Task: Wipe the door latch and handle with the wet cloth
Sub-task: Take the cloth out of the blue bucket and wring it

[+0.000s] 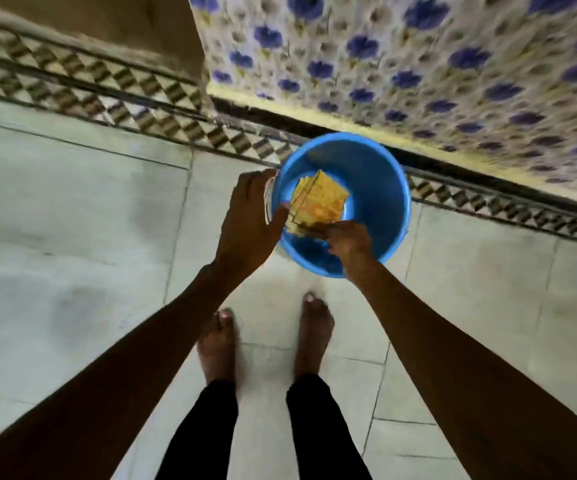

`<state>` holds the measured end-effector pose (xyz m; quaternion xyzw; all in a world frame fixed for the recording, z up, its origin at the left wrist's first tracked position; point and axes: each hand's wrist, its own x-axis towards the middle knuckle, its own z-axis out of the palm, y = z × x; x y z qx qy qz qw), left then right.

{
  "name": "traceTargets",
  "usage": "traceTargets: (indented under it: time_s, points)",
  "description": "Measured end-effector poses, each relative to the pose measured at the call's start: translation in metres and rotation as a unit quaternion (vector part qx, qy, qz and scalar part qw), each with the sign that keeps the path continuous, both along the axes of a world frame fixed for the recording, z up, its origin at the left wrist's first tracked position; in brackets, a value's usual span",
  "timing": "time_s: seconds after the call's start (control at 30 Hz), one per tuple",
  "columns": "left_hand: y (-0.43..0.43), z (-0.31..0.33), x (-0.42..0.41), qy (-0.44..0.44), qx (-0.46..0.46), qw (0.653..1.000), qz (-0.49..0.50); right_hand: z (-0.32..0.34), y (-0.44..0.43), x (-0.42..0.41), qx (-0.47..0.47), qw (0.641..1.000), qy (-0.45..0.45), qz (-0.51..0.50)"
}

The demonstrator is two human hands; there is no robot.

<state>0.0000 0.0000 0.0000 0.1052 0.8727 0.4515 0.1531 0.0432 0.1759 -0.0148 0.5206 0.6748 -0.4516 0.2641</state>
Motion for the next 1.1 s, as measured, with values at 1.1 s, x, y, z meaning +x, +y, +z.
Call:
traceTargets:
  time_s: [1.1]
  points:
    - [-0.087,0.411,-0.044,-0.233,0.146,0.958,0.087,0.466,-0.086,-0.043,-0.217,0.966,0.138,-0.003]
